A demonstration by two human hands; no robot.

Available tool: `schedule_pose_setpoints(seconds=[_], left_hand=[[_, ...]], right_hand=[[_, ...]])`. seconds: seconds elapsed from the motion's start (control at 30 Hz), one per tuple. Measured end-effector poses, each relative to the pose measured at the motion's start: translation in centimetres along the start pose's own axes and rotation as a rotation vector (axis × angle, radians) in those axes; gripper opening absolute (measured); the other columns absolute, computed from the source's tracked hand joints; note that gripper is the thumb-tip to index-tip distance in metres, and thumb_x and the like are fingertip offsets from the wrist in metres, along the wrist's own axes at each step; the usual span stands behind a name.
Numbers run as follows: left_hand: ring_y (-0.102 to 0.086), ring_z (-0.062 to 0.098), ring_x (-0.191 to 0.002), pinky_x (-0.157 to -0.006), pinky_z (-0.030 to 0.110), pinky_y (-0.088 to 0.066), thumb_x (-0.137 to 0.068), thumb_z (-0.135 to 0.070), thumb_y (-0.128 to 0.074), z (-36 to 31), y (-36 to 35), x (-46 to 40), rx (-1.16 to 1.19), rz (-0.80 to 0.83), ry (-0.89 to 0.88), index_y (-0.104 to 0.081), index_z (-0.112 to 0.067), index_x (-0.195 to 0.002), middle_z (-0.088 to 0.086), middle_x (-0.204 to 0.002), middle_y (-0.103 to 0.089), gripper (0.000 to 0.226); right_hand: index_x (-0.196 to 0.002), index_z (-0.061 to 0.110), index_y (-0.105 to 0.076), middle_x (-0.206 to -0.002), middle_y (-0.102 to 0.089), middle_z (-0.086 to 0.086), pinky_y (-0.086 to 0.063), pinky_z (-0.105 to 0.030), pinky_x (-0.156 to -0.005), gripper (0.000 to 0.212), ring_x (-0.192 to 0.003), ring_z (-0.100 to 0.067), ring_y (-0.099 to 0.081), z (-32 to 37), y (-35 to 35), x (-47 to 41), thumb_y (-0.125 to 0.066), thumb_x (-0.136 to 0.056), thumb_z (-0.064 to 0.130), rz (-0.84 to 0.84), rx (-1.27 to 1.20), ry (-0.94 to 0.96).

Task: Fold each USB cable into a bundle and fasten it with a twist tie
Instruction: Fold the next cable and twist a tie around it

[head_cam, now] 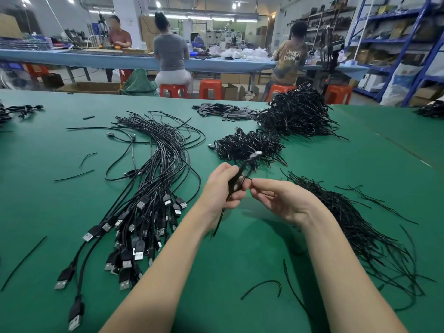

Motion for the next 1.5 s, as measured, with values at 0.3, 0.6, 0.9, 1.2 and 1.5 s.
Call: schedule_pose_setpoints(seconds=[0.3,0.6,0.9,1.2,1.5], left_hand=[[-0.044,0.014,-0.058,-0.046,0.017,-0.028,-0.102,-0.019,-0.051,0.3,-2.3,2.0,-0.274,0.509,0.078,-0.042,-0.016,-0.083,0.018,-0.093,-0.071,0.021],[-0.053,0.019,-0.072,-0.056,0.018,-0.036,-0.097,-0.019,-0.066,1.0,-0.9,1.8,-0.574,0.466,0.148,-0.055,-0.013,-0.088,-0.002,-0.071,-0.072,0.014],[-0.06,0.007,-0.061,-0.067,0.022,-0.045,-0.083,-0.023,-0.078,-1.0,2.1,-0.3,-0.691,-0.075,-0.089,-0.07,-0.022,-0.088,-0.001,-0.075,-0.076,0.01],[-0.071,0.007,-0.087,-0.082,0.03,-0.056,-0.087,-0.012,-0.07,-4.0,-0.6,1.3,-1.002,-0.175,-0.548,-0.068,-0.019,-0.093,-0.007,-0.087,-0.076,0.01],[-0.067,0.02,-0.085,-0.079,0.037,-0.053,-0.09,-0.014,-0.067,-4.7,-0.8,1.7,-1.125,-0.212,-0.608,-0.065,-0.016,-0.099,0.0,-0.089,-0.072,0.009]], right_hand=[[-0.085,0.012,-0.079,-0.072,-0.071,0.001,-0.043,-0.015,-0.057,0.011,-0.065,-0.004,-0.06,3.0,1.9,2.1,-0.081,-0.074,0.013,0.065,0.58,0.334],[-0.079,0.029,-0.083,-0.065,-0.066,-0.019,-0.037,-0.027,-0.063,0.006,-0.062,-0.015,-0.046,5.8,-0.3,3.0,-0.088,-0.076,0.032,0.084,1.022,0.377],[-0.073,0.038,-0.08,-0.067,-0.073,-0.002,-0.044,-0.028,-0.057,0.011,-0.057,-0.019,-0.055,7.3,-1.8,3.1,-0.083,-0.081,0.032,-0.145,1.128,0.553],[-0.075,0.026,-0.079,-0.07,-0.075,0.006,-0.05,-0.022,-0.06,0.01,-0.058,-0.001,-0.06,6.9,-0.3,2.4,-0.083,-0.081,0.033,-0.335,0.931,0.526],[-0.075,0.024,-0.075,-0.069,-0.071,0.012,-0.056,-0.028,-0.071,0.011,-0.069,-0.004,-0.067,7.2,-2.1,2.4,-0.075,-0.085,0.028,-0.468,1.101,0.633]])
Point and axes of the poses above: each hand's wrist, its own x-axis away from the middle knuckle, its own y-axis out of the back of the hand, z = x × y, the point moved 9 cm from there along -x, towards the middle knuckle
